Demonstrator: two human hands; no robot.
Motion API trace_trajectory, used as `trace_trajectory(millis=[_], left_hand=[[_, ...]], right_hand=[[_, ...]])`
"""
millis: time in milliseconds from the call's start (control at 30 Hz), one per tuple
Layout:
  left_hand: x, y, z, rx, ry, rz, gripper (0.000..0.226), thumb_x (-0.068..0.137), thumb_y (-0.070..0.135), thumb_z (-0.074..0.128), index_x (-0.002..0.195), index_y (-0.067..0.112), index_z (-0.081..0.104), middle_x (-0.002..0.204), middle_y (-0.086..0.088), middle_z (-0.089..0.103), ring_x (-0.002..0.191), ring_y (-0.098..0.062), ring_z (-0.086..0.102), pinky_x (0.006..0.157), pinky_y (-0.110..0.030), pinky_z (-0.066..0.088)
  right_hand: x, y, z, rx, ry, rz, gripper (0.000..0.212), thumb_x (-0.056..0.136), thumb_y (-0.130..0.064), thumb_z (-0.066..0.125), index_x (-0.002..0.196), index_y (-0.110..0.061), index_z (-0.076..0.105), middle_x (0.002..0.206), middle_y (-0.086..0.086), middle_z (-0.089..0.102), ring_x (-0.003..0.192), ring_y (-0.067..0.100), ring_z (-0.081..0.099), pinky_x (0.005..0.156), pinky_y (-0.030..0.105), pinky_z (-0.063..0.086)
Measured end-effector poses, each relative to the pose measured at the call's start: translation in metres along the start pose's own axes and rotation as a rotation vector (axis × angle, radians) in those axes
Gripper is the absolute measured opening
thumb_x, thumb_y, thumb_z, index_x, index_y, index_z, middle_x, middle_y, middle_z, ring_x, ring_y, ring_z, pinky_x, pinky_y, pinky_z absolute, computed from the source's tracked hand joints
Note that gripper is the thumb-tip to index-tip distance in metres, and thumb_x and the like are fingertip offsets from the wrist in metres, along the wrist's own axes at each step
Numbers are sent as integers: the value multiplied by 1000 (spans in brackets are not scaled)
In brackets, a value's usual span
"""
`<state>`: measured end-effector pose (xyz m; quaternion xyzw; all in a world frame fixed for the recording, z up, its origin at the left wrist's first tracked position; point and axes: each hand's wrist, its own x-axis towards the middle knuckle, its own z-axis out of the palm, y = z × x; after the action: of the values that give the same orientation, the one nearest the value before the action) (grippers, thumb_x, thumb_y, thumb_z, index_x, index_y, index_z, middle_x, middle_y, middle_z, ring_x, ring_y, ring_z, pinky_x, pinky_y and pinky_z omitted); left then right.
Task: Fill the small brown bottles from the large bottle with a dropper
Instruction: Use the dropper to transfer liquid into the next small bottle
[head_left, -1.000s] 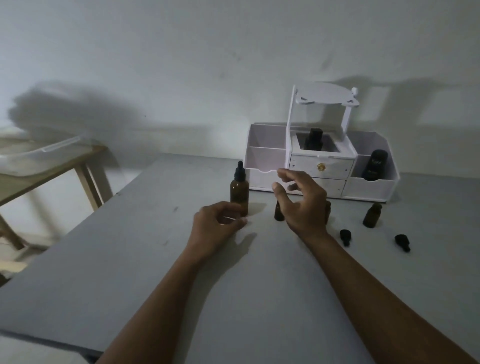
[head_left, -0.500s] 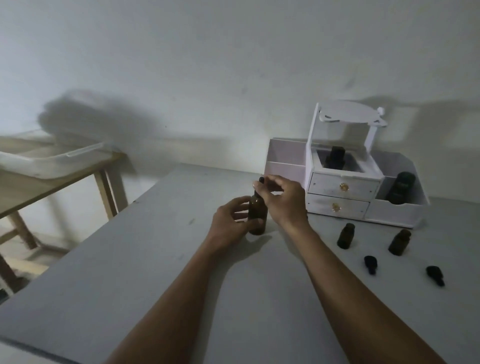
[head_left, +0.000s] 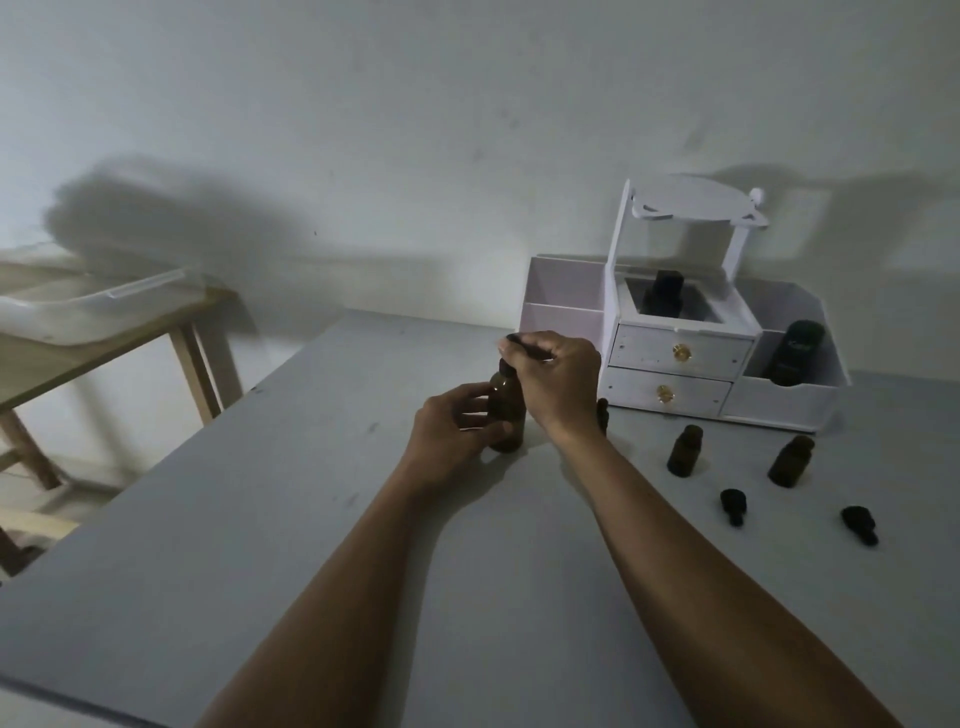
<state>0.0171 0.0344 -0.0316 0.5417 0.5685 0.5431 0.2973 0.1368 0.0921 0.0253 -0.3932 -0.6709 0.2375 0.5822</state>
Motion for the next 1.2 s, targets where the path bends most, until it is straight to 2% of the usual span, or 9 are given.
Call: trace_trajectory(millis=[300,433,567,733,867,933,1000,1067,1200], left_hand=[[3,-3,-2,18,-14,20,53,80,14,80,130,21,63,112,3,73,92,-4,72,73,-14,55],[5,-5,-2,25,-10,21,56,79,17,82,131,22,63,113,3,73,95,-8,72,82,-25,59],[6,-6,-3,35,-15,20,56,78,17,83,131,20,63,113,3,73,96,-8,72,84,-27,59],[5,-5,-3,22,-7,17,57,77,11,82,130,21,64,112,2,74,91,-3,72,80,-21,58],[2,-3,-3,12,8,1,58,74,14,85,127,27,64,109,5,73,91,-3,72,88,-31,59],[0,-2,-4,32,49,6,63,73,20,87,130,28,62,111,5,72,94,-5,71,87,-28,58],[-4,1,-4,86,122,6,71,72,29,88,136,30,57,113,8,68,96,-4,68,80,-19,53],[-10,5,-5,117,220,5,71,72,33,87,135,32,55,109,11,66,95,-2,66,75,-15,50],[-31,19,1,119,326,6,44,74,30,86,113,31,64,93,11,70,86,-2,68,79,-26,56]], right_hand=[[0,-2,2,19,12,13,11,85,-17,74,85,-8,79,76,1,75,67,6,68,65,10,51],[-1,-1,-3,-14,-47,30,16,86,-23,74,95,-11,78,86,-3,75,74,1,67,70,6,50],[0,-2,-9,-36,-78,7,22,86,-27,73,101,-11,77,90,-4,75,75,-4,65,68,1,48],[12,-16,-15,44,-75,3,21,86,-27,74,99,-10,77,85,-3,76,79,4,71,78,19,57],[24,-36,-22,114,-55,-34,16,87,-23,73,96,-11,77,77,-8,74,75,2,71,76,14,55],[30,-46,-29,164,-29,-63,10,87,-19,73,93,-13,76,75,-12,71,72,-3,69,72,9,52],[34,-56,-39,209,9,-84,5,87,-16,73,92,-16,74,74,-15,69,69,-8,67,69,6,50],[37,-63,-52,238,48,-105,6,87,-14,73,92,-16,73,76,-13,70,70,-6,68,70,9,52],[38,-59,-85,241,84,-92,5,87,-16,73,92,-15,74,81,-5,74,76,7,73,77,22,59]])
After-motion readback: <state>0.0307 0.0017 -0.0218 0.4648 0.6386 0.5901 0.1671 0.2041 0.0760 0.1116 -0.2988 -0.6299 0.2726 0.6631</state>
